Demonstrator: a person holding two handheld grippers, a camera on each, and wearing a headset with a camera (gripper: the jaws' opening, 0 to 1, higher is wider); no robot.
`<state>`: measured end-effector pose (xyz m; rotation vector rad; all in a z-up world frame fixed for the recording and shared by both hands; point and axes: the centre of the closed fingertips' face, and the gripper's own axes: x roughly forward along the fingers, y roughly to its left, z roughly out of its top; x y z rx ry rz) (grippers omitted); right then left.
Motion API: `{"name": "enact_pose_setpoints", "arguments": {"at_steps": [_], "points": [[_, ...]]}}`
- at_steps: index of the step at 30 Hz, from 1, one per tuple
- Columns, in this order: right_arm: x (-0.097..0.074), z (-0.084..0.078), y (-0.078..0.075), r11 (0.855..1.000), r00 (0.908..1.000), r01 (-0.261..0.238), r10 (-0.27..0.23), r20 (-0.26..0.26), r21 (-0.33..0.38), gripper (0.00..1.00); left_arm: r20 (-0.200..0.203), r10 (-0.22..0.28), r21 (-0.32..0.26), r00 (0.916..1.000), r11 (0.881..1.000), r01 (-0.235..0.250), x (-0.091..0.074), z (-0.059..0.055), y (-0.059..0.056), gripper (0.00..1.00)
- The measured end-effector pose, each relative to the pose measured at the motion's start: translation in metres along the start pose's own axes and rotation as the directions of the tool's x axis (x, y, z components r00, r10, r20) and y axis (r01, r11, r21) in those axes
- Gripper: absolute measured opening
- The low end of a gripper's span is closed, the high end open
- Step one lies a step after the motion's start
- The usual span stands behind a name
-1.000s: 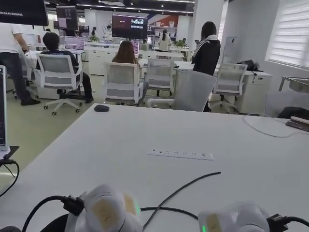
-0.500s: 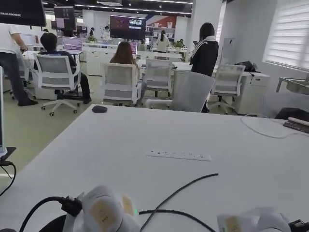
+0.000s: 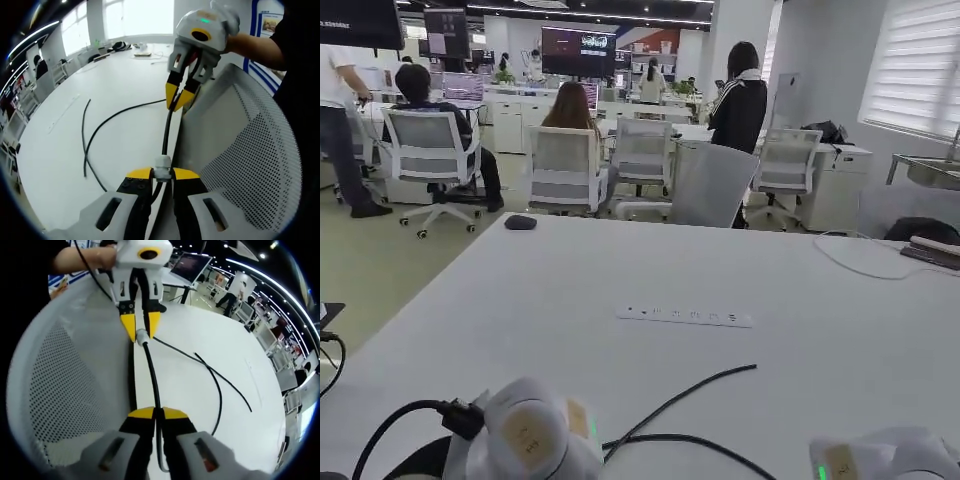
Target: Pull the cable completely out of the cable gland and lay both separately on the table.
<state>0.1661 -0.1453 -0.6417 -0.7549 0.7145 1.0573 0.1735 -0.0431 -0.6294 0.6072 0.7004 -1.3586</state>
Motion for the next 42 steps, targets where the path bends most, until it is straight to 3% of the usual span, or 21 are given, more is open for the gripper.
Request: {"name": "enact_pose_setpoints", "arguments": {"at_steps": [12, 15, 18, 19, 21, 24, 26, 27, 29, 30, 32, 38, 42], "points": [[-0.001, -0.028, -0.009, 0.998, 0.9987, 0.032, -0.03, -0.042, 0.048, 0.02, -0.015, 0.01, -0.005, 0.9998, 1.0, -0.01, -0.002, -0.005, 0.002, 0.15], [0.002, -0.039, -0.011, 0.998, 0.9966, 0.04, -0.037, -0.074, 0.053, 0.02, -0.012, 0.011, -0.005, 0.9999, 1.0, -0.011, -0.002, -0.004, 0.002, 0.15], [0.006, -0.045, -0.007, 0.997, 0.9963, 0.019, -0.013, -0.085, 0.075, 0.03, -0.004, 0.005, -0.009, 1.0, 1.0, -0.005, -0.001, -0.002, 0.0, 0.15], [0.007, -0.049, -0.001, 0.997, 0.9929, -0.008, 0.017, -0.118, 0.077, 0.03, -0.006, 0.005, -0.005, 1.0, 1.0, -0.005, -0.001, -0.001, -0.001, 0.15], [0.01, -0.049, -0.001, 0.998, 0.99, -0.004, 0.013, -0.14, 0.069, 0.06, -0.013, 0.005, 0.005, 0.9999, 1.0, -0.005, 0.001, 0.0, -0.003, 0.15], [0.014, -0.033, 0.004, 0.997, 0.9926, -0.017, 0.026, -0.118, 0.08, 0.23, -0.019, -0.001, 0.012, 0.9998, 1.0, 0.002, 0.004, 0.0, -0.004, 0.15], [0.016, -0.01, 0.008, 0.998, 0.997, -0.028, 0.032, -0.07, 0.058, 0.23, -0.024, 0.0, 0.02, 0.9997, 1.0, 0.0, 0.005, 0.0, -0.005, 0.15], [0.017, 0.008, 0.011, 0.997, 0.9989, -0.043, 0.044, -0.019, 0.061, 0.24, -0.024, 0.002, 0.021, 0.9997, 1.0, -0.001, 0.005, 0.0, -0.005, 0.15], [0.018, 0.025, 0.015, 0.996, 0.9982, -0.055, 0.053, 0.027, 0.065, 0.26, -0.022, 0.002, 0.022, 0.9998, 1.0, -0.002, 0.005, 0.002, -0.005, 0.15], [0.018, 0.043, 0.018, 0.997, 0.9961, -0.061, 0.058, 0.067, 0.045, 0.25, -0.019, 0.002, 0.025, 0.9998, 1.0, -0.002, 0.004, 0.003, -0.006, 0.15], [0.02, 0.061, 0.023, 0.997, 0.9927, -0.069, 0.067, 0.101, 0.023, 0.24, -0.02, 0.007, 0.032, 0.9998, 0.999, -0.007, 0.004, 0.004, -0.006, 0.15], [0.028, 0.081, 0.026, 0.998, 0.991, -0.059, 0.06, 0.12, -0.018, 0.19, -0.026, 0.016, 0.048, 0.9995, 0.999, -0.014, 0.004, 0.005, -0.007, 0.15], [0.034, 0.078, 0.032, 0.994, 0.9939, -0.078, 0.084, 0.072, -0.078, 0.09, -0.021, 0.009, 0.055, 0.9997, 0.998, -0.008, 0.005, 0.007, -0.01, 0.15]]}}
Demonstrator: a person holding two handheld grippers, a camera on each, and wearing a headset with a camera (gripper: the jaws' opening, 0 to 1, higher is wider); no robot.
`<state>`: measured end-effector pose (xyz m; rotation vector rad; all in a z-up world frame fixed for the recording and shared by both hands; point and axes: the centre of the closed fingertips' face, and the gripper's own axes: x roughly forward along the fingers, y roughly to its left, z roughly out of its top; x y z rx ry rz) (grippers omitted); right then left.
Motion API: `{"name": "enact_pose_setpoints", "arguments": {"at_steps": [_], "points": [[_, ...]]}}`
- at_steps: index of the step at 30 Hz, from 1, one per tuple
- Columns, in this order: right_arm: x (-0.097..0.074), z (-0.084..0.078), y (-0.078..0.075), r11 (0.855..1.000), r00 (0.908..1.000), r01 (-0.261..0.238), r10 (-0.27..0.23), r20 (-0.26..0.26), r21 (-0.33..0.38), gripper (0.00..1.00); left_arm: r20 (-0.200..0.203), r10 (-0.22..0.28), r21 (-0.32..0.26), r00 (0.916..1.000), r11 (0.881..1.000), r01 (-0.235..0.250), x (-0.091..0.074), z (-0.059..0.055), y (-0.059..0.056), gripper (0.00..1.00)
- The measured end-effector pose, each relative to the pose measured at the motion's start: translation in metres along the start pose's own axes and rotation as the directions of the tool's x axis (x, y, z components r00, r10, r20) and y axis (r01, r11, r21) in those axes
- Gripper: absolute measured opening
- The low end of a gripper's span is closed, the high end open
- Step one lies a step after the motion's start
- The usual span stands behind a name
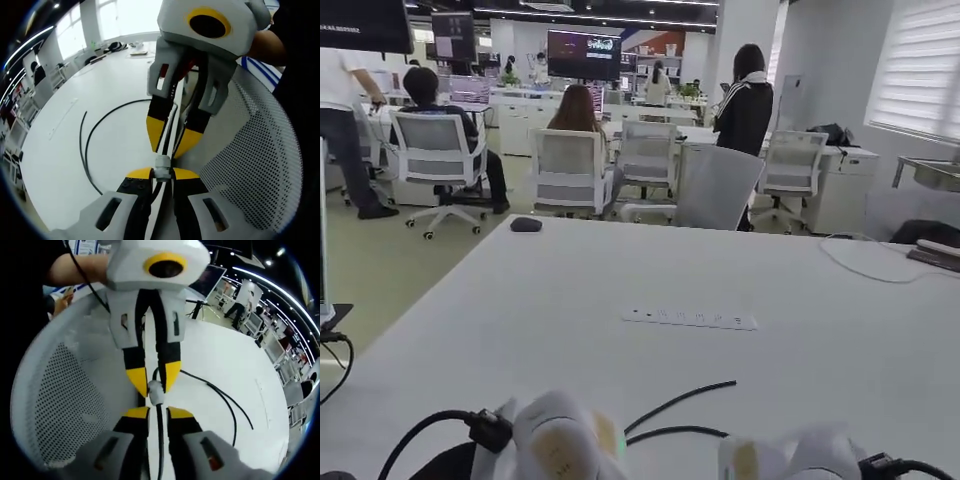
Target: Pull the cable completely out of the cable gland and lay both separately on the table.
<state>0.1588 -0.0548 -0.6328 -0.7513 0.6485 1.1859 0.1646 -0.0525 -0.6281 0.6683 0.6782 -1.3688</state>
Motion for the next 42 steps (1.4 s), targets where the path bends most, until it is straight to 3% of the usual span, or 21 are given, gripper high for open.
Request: {"name": "enact_pose_setpoints", "arguments": {"at_steps": [3, 10, 12, 16, 27, 42], "points": [[-0.001, -0.002, -0.002, 1.0, 1.0, 0.004, -0.004, 0.001, 0.01, 0.03, 0.0, -0.002, 0.005, 1.0, 1.0, 0.002, 0.0, 0.0, 0.0, 0.15], [-0.005, -0.004, -0.002, 0.998, 0.9997, -0.002, 0.001, 0.026, 0.061, 0.03, 0.013, -0.009, -0.001, 0.9999, 1.0, 0.009, 0.0, 0.003, -0.001, 0.15], [-0.005, -0.01, -0.003, 0.998, 0.9999, 0.003, -0.004, 0.01, 0.057, 0.03, -0.002, 0.001, 0.019, 1.0, 1.0, -0.001, 0.001, 0.0, 0.0, 0.15], [-0.008, -0.016, -0.002, 0.997, 0.9999, 0.006, -0.007, 0.012, 0.078, 0.03, 0.006, -0.009, 0.0, 0.9999, 1.0, 0.009, 0.001, -0.001, 0.0, 0.15], [-0.02, -0.05, -0.013, 0.994, 0.9973, 0.056, -0.051, -0.053, 0.096, 0.03, -0.013, 0.011, -0.01, 0.9999, 1.0, -0.011, -0.002, -0.01, 0.007, 0.15], [-0.029, -0.093, -0.022, 0.985, 0.9875, 0.1, -0.081, -0.135, 0.14, 0.03, -0.022, 0.015, -0.003, 0.9996, 1.0, -0.015, 0.001, -0.011, 0.01, 0.15]]}}
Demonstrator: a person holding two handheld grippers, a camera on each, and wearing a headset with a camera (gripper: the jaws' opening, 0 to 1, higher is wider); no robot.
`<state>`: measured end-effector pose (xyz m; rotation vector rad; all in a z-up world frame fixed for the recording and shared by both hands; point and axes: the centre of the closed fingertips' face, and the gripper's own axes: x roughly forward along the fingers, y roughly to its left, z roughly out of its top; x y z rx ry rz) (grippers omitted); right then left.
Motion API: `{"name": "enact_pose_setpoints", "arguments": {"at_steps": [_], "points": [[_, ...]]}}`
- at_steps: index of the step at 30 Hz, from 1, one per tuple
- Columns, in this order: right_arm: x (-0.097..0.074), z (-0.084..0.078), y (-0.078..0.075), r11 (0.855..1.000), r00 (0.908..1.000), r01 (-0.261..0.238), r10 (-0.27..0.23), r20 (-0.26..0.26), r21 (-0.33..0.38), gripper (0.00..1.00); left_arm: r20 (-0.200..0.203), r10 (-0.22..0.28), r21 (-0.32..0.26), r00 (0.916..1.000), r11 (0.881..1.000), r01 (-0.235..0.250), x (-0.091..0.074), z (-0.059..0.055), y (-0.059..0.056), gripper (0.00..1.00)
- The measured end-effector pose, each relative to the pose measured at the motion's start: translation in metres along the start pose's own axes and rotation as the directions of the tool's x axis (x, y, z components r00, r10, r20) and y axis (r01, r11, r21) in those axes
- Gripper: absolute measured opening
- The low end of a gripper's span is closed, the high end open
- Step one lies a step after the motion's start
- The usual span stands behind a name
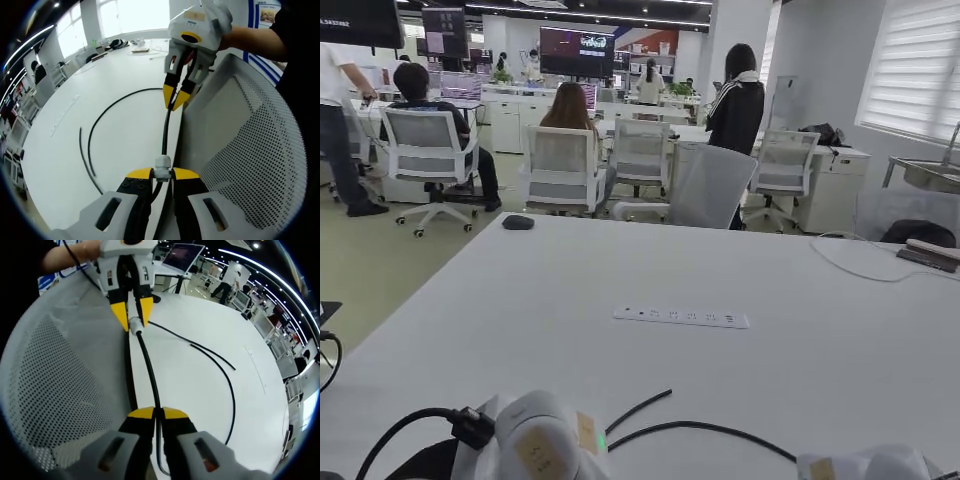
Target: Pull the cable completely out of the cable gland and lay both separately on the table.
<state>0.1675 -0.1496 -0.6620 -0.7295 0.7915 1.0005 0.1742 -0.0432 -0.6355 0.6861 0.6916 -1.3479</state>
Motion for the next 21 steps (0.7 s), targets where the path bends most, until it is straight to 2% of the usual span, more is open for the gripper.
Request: {"name": "enact_pose_setpoints", "arguments": {"at_steps": [3, 7, 8, 10, 12, 14, 17, 21], "points": [[-0.001, -0.005, -0.002, 1.0, 1.0, 0.006, -0.005, -0.007, 0.011, 0.03, 0.003, -0.003, -0.002, 1.0, 1.0, 0.003, 0.001, 0.003, 0.0, 0.15], [0.001, -0.01, 0.002, 1.0, 0.999, -0.003, 0.003, -0.045, -0.001, 0.03, -0.002, -0.002, 0.009, 1.0, 1.0, 0.002, 0.004, 0.007, -0.003, 0.15], [0.002, -0.011, 0.004, 1.0, 0.9976, -0.004, 0.003, -0.069, -0.007, 0.06, -0.006, -0.001, 0.014, 1.0, 1.0, 0.002, 0.004, 0.006, -0.004, 0.15], [0.004, -0.005, 0.006, 1.0, 0.9982, -0.003, 0.002, -0.06, -0.017, 0.19, -0.01, -0.004, 0.017, 0.9999, 1.0, 0.005, 0.005, 0.006, -0.005, 0.15], [0.005, 0.016, 0.011, 0.999, 0.9998, -0.004, 0.003, -0.02, -0.033, 0.23, -0.015, -0.005, 0.022, 0.9999, 1.0, 0.006, 0.006, 0.006, -0.007, 0.15], [0.005, 0.036, 0.015, 0.999, 0.9995, -0.013, 0.014, 0.029, -0.038, 0.24, -0.013, -0.006, 0.021, 0.9999, 1.0, 0.006, 0.007, 0.007, -0.007, 0.15], [0.004, 0.067, 0.024, 0.996, 0.9941, -0.042, 0.049, 0.097, -0.074, 0.24, -0.01, -0.003, 0.024, 0.9999, 1.0, 0.003, 0.006, 0.011, -0.009, 0.15], [0.005, 0.083, 0.028, 0.993, 0.9913, -0.048, 0.061, 0.116, -0.111, 0.23, -0.012, 0.0, 0.034, 0.9999, 0.999, 0.0, 0.004, 0.012, -0.011, 0.15]]}}
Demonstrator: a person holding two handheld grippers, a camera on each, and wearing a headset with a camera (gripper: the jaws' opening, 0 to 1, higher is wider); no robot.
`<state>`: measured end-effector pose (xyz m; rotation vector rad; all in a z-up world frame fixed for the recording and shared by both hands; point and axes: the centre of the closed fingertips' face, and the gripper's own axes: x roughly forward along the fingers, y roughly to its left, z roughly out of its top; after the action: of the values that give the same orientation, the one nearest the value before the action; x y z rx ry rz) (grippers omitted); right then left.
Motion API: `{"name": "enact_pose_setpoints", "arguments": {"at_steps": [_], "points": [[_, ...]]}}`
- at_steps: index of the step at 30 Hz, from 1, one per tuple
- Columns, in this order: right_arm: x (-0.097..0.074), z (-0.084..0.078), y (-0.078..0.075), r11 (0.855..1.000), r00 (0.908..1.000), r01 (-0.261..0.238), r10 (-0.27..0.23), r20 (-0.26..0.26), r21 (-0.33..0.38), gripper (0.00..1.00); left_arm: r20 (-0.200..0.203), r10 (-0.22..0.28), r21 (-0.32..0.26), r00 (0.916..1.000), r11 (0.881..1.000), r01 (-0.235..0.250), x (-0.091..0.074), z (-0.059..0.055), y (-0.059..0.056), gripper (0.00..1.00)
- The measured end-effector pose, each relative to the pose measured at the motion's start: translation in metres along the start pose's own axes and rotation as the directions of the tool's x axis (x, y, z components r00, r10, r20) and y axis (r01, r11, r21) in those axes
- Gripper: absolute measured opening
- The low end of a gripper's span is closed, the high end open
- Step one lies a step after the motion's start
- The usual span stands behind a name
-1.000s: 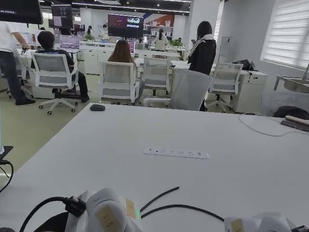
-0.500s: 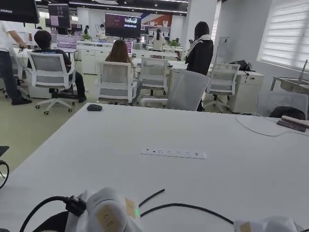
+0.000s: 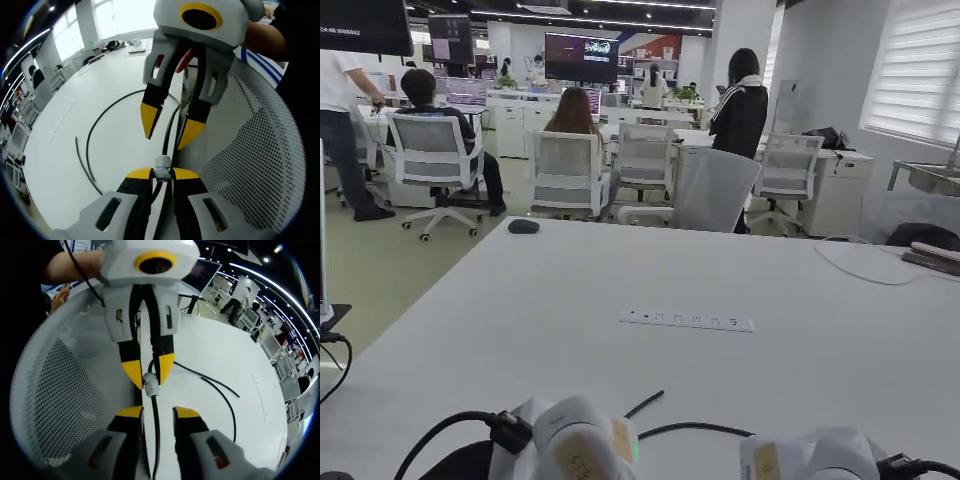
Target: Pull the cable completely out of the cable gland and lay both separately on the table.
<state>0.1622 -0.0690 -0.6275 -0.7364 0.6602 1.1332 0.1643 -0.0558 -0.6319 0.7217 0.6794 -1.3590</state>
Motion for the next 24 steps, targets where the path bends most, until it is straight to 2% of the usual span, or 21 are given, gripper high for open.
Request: {"name": "enact_pose_setpoints", "arguments": {"at_steps": [2, 8, 14, 24], "points": [[0.0028, 0.0055, 0.0008, 1.0, 0.9999, -0.011, 0.011, 0.007, -0.012, 0.23, -0.001, 0.006, 0.001, 1.0, 1.0, -0.006, -0.0016, -0.0006, 0.0005, 0.15], [0.0073, 0.0081, 0.0011, 0.999, 0.9996, -0.028, 0.028, 0.002, -0.035, 0.19, 0.002, 0.018, -0.009, 0.9998, 1.0, -0.018, -0.0051, -0.0023, 0.0027, 0.15], [0.0072, 0.005, 0.0013, 0.998, 0.9993, -0.035, 0.035, -0.01, -0.046, 0.05, 0.006, 0.019, -0.006, 0.9998, 1.0, -0.019, -0.0056, -0.0019, 0.0025, 0.15], [0.0048, -0.0003, 0.0024, 0.999, 0.9996, -0.026, 0.026, 0.004, -0.029, 0.03, 0.013, 0.015, -0.001, 0.9998, 1.0, -0.015, -0.0043, 0.001, 0.0024, 0.15]]}}
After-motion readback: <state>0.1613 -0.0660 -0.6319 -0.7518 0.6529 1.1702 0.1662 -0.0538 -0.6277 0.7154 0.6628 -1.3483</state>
